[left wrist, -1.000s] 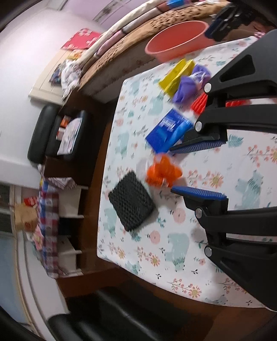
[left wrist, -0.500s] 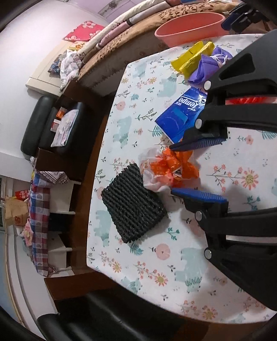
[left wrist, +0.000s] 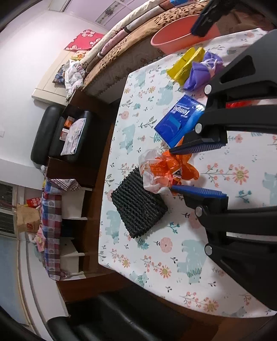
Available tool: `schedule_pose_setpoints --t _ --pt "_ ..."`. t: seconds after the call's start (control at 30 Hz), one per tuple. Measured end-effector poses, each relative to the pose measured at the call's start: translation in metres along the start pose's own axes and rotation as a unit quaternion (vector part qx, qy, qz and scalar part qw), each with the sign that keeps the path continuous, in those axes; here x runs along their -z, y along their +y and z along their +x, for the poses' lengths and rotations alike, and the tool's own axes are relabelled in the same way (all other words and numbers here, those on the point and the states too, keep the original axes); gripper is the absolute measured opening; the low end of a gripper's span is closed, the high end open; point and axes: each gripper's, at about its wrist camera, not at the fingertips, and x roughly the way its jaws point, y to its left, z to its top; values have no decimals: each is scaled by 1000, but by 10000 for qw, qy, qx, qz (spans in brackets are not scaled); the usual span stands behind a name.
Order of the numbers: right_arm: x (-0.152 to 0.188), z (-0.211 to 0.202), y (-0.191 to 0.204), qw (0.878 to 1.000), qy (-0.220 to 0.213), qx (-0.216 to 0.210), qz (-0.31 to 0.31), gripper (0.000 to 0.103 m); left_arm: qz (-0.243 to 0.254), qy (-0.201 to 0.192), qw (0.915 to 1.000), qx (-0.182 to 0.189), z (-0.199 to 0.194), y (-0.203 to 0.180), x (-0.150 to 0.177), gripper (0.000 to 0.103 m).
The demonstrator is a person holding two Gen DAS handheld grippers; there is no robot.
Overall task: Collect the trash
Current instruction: 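Grasp the orange plastic bag with the left gripper while the right grasps the yellow chip bag, then carry the orange bag and yellow chip bag in both grippers over the pink bucket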
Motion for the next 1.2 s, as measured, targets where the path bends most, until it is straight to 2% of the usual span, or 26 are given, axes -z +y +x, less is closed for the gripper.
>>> schedule_pose_setpoints --t 0.1,0.27,0.33,0.37,0.43,0.67,0.93,1.2 --pt "-9 14 -1 9999 34 114 -60 43 -20 2 10000 86 -6 1 2 29" --pt "-19 45 -11 9988 417 257 4 42 -66 44 9999 116 -11 3 5 29" --pt "-17 54 -15 9975 642 293 76 24 -83 68 9998 148 -13 3 6 29" --pt "-15 57 -17 9969 718 300 114 11 -82 71 9998 167 -14 2 7 29" --pt "-10 60 -19 9961 817 274 193 3 -66 75 9997 214 -17 0 8 29" --pt "-3 31 -15 9985 463 216 176 3 44 -20 9993 374 -32 -15 9 29" --pt "-4 -18 -23 9988 3 277 406 3 357 -171 9965 741 -55 -55 9 29" --pt "-3 -64 -46 9945 -446 742 590 3 654 -167 9917 1092 -61 -98 10 29"
